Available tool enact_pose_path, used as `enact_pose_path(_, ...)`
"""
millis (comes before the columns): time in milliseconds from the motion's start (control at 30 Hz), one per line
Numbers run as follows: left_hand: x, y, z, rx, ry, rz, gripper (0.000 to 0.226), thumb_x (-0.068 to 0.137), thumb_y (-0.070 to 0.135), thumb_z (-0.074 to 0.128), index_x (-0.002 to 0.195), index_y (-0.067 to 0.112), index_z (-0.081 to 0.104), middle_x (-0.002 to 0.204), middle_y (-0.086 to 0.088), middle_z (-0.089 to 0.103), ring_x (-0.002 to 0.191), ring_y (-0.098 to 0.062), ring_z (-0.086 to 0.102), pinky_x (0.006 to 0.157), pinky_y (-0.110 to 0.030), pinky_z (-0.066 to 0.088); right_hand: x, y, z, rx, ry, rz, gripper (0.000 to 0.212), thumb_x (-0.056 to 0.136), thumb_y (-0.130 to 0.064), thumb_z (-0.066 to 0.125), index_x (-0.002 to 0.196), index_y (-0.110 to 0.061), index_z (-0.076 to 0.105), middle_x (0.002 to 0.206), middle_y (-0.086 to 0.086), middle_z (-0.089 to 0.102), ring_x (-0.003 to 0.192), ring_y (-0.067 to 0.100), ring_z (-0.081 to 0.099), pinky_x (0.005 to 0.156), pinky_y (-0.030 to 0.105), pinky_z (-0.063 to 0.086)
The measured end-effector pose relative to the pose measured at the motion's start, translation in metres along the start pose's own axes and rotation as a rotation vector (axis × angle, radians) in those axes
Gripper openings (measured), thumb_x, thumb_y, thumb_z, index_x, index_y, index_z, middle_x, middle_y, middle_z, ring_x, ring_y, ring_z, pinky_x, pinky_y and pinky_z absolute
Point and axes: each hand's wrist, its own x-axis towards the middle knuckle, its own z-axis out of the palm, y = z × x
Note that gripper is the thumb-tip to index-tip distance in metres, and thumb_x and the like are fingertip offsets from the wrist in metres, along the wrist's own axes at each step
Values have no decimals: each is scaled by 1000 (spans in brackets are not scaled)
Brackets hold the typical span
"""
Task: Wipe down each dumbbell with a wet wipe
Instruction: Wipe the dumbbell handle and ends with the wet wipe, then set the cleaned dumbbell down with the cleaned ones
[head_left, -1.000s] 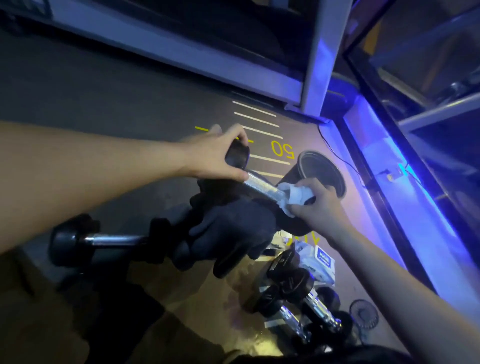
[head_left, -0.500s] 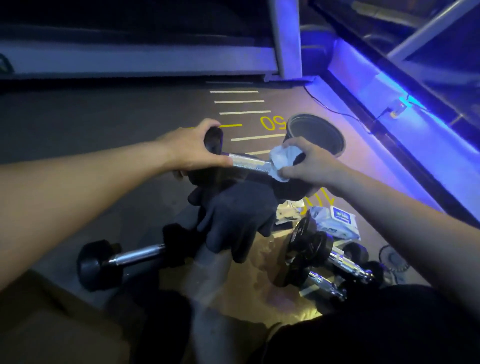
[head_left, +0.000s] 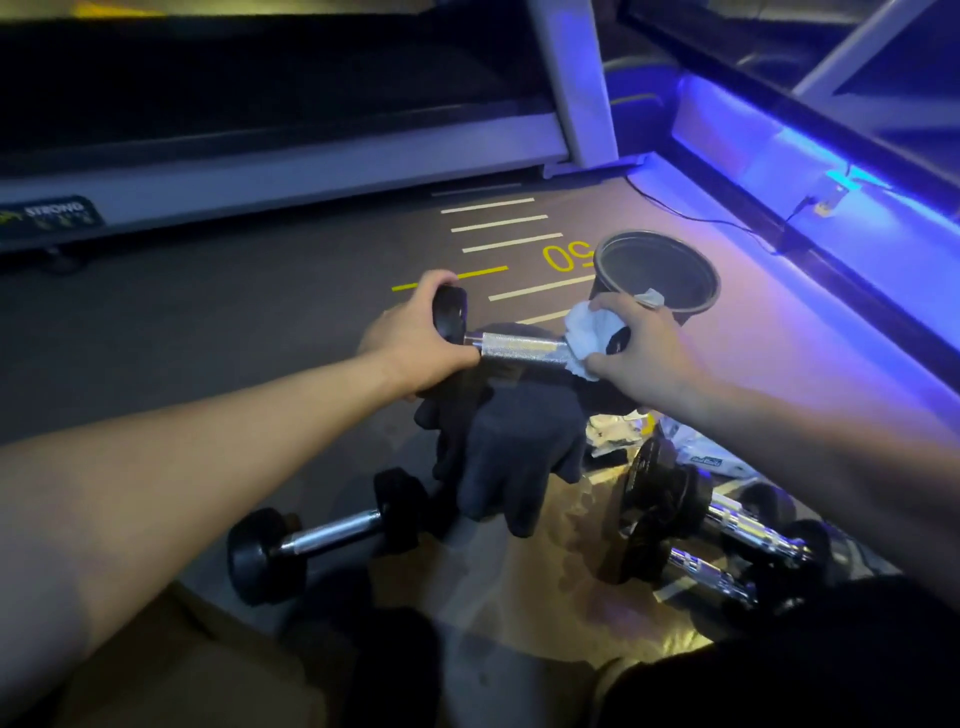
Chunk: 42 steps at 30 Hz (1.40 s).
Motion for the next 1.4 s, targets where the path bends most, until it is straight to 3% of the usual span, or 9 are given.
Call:
enact_pose_path(100,-3,-1,-2,-60,31,-24,67,71,33,75,128,52,45,114,5,64,92,-27,66,59,-41,63,2,-5,-2,1,0,-29,70,53,-54,56,122,-49,46,96,13,63,76,28,63,72,33,52)
enact_pose_path(167,-6,-3,-6,-113,26,-40,67,72,29,76,128,52,48,113,7,62,90,-26,65,49,-43,61,1,-14,-2,-21,5,-53,63,61,-47,64,122,-47,48,99,12,62,82,28,61,69,30,44)
enact_pose_path(367,-13,-16,-47,-143,100,-7,67,69,27,77,125,54,51,115,11,61,89,-22,63,43,-43,58,-5,-60,-6,-42,78,-132,55,78,-31,70,129,-41,52,115,13,51,91,34,55,75,30,35)
enact_pose_path(500,-14,-39,-90,-107,195,11,71,67,32,79,128,55,49,117,10,63,92,-21,63,49,-41,61,0,-108,7,-21,118,-221,55,77,-32,71,128,-40,53,127,11,47,102,36,58,77,32,37)
enact_pose_path(633,-10,-81,-127,-81,272,-31,73,68,33,80,130,54,47,120,10,65,103,-22,63,77,-39,60,14,-157,40,19,100,-268,55,76,-34,71,128,-42,52,118,8,44,98,37,59,84,36,44)
enact_pose_path(800,-14,-158,-150,-128,309,-150,73,67,32,81,129,53,49,117,12,64,97,-20,64,66,-35,60,28,-210,108,8,-1,-320,54,78,-35,68,127,-46,48,111,4,41,86,39,59,72,35,42)
enact_pose_path(967,-16,-241,-134,-173,301,-317,73,63,33,80,125,56,49,115,12,64,95,-20,64,65,-40,62,34,-225,193,2,-152,-334,53,79,-33,66,127,-45,48,114,4,41,75,33,53,69,32,40)
enact_pose_path(1267,13,-346,-50,-152,161,-478,78,63,27,81,130,52,48,112,11,64,95,-22,67,74,-40,61,50,-180,316,-53,-344,-228,50,80,-31,67,125,-42,50,111,4,40,83,33,56,74,33,44)
enact_pose_path(1400,23,-370,-10,-83,89,-488,79,66,29,81,135,48,46,117,6,68,106,-25,66,88,-35,55,53,-151,354,-115,-403,-161,46,84,-33,71,123,-43,49,119,4,40,82,27,57,73,32,46)
